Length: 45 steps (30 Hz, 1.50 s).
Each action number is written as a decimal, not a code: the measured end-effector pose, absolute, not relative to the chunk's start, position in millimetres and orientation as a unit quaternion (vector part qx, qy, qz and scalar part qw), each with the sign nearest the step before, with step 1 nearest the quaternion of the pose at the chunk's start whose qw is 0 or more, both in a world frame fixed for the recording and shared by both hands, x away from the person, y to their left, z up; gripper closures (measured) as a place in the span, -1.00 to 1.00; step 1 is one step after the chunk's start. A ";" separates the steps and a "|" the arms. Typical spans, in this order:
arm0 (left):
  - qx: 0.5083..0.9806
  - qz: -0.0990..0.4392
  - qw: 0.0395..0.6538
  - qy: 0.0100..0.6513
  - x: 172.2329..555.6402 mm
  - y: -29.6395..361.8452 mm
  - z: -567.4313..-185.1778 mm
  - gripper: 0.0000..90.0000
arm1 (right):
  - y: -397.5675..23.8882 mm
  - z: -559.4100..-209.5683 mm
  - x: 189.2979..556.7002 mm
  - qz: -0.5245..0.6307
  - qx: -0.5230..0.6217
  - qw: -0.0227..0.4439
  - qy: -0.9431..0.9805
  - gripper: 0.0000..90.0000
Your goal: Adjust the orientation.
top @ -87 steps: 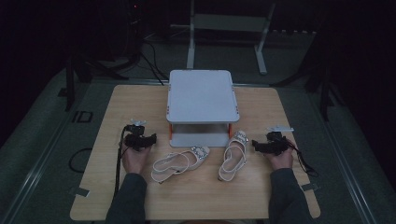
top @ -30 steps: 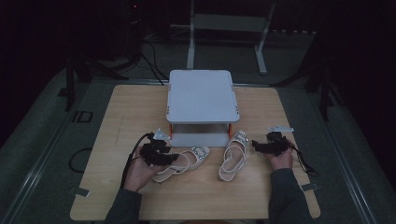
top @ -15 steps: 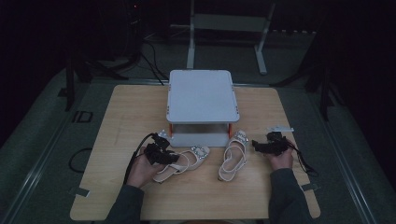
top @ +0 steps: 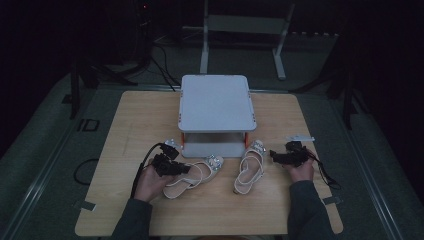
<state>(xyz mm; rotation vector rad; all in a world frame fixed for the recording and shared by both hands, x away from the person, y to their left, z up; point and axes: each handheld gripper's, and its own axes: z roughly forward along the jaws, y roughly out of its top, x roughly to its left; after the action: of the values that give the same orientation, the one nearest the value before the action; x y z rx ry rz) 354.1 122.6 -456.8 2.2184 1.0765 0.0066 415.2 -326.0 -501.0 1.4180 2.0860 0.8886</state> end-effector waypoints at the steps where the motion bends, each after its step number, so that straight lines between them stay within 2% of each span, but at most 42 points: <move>1: 0.847 0.005 0.334 0.414 351.6 124.5 -455.2 0.81 | -326.0 -501.0 415.2 0.323 0.516 0.232 0.759 -0.72; 18: 0.795 0.028 0.367 0.481 332.0 172.9 -446.5 0.81 | -325.9 -501.0 415.2 0.323 0.516 0.232 0.759 -0.72; 24: 0.755 0.041 0.379 0.534 330.1 200.4 -442.4 0.81 | -326.0 -501.0 415.2 0.323 0.516 0.232 0.759 -0.72; 32: 0.721 0.058 0.392 0.568 326.4 225.0 -436.5 0.81 | -325.9 -501.0 415.2 0.323 0.516 0.232 0.759 -0.72; 45: 0.662 0.069 0.387 0.638 343.9 245.5 -441.0 0.81 | -325.9 -501.0 415.2 0.323 0.516 0.232 0.759 -0.72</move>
<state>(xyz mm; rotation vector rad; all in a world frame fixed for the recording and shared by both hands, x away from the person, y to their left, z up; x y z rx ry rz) 343.9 245.5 -441.0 1.6859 1.6244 0.1752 415.2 -325.9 -501.0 1.4170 2.0860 0.8871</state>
